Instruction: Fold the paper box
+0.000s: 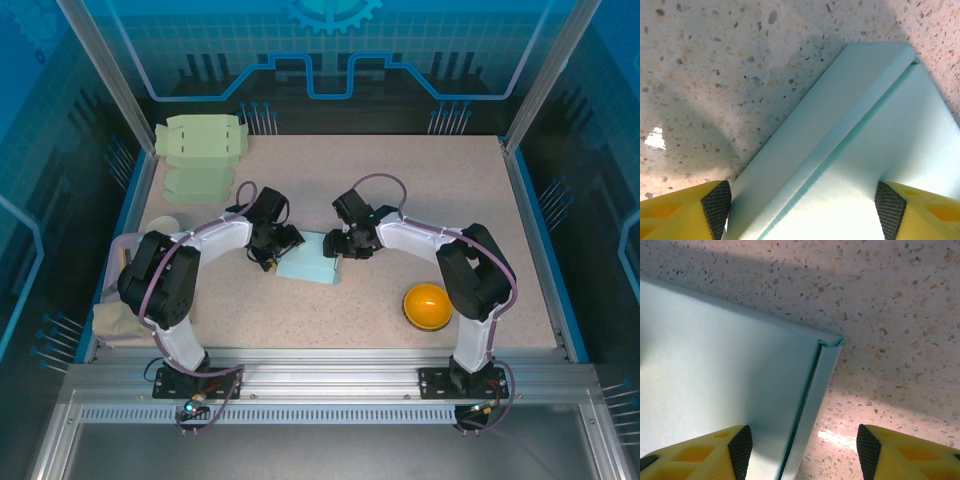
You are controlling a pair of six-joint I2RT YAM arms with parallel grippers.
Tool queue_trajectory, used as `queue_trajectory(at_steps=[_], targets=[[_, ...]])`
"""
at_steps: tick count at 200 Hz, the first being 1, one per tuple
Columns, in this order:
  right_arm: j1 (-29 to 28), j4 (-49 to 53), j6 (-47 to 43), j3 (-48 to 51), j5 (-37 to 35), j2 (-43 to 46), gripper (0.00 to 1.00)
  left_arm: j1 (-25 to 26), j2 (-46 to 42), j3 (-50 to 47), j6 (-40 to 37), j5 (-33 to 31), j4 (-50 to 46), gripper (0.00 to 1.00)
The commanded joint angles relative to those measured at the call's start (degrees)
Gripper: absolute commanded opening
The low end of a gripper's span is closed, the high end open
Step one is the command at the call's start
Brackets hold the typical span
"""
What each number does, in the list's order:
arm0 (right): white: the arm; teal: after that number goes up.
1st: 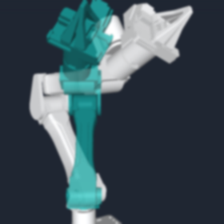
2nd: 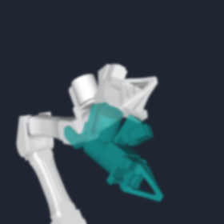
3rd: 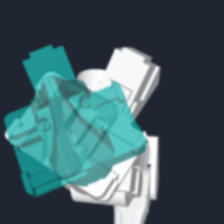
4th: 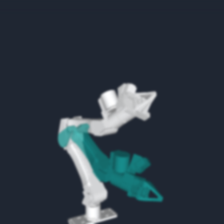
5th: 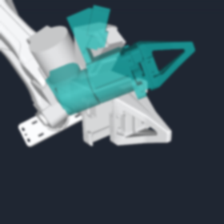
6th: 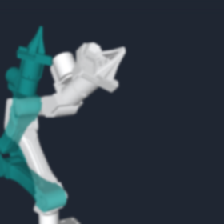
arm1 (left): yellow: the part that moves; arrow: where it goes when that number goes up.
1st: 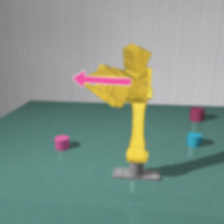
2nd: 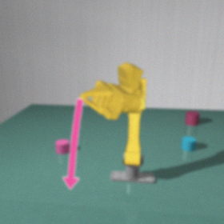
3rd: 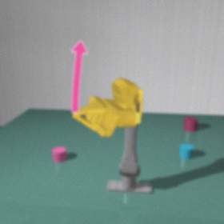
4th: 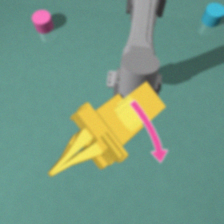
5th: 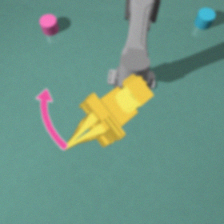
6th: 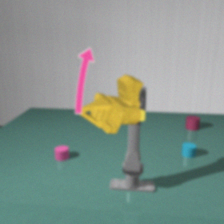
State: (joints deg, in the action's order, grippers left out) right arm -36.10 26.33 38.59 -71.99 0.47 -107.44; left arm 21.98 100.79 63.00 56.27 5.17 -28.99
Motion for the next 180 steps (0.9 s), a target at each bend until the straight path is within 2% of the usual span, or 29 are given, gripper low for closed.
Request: queue_trajectory(at_steps=[1, 34, 82, 86, 92, 95, 98, 135, 180], targets=[[-0.29, 0.74, 0.26, -0.6, 0.23, -2.25, 0.6, 0.74, 2.22, -1.07, 2.58, -1.33, -8.31, 0.79], [-0.38, 0.39, 0.7, -0.56, 0.72, -2.86, 0.6, 1.16, 2.23, -1.51, 4.77, -0.01, -7.56, 0.79], [-0.36, 0.31, 0.7, -0.53, 0.1, -3.1, 0.6, 1.87, 2.92, 1.06, 5.05, -0.1, -11.89, 0.81], [-0.38, 0.3, 0.7, -0.51, 0.09, -3.11, 0.6, 1.97, 3.03, 1.15, 5.29, -0.22, -12.21, 0.87], [-0.38, 0.3, 0.74, -0.52, 0.06, -3.13, 0.6, 1.94, 3.13, 1.37, 5.53, -0.38, -12.81, 0.9], [-0.36, 0.3, 0.7, -0.48, 0.06, -3.13, 0.6, 2.01, 3.17, 1.48, 5.56, -0.45, -13.16, 0.97], [-0.38, 0.3, 0.75, -0.44, 0.07, -3.13, 0.6, 2.09, 3.25, 1.62, 5.6, -0.47, -13.38, 0.98], [-0.38, -0.11, 0.44, -0.07, 0.04, -3.08, 0.61, 2.28, 2.72, 2.7, 4.63, -0.37, -13.93, 0.99], [-0.39, -0.75, 0.26, 0.79, -0.03, -2.71, 0.6, 2.63, -1.88, 0.54, 6.84, 2.31, -8.72, 0.99]])
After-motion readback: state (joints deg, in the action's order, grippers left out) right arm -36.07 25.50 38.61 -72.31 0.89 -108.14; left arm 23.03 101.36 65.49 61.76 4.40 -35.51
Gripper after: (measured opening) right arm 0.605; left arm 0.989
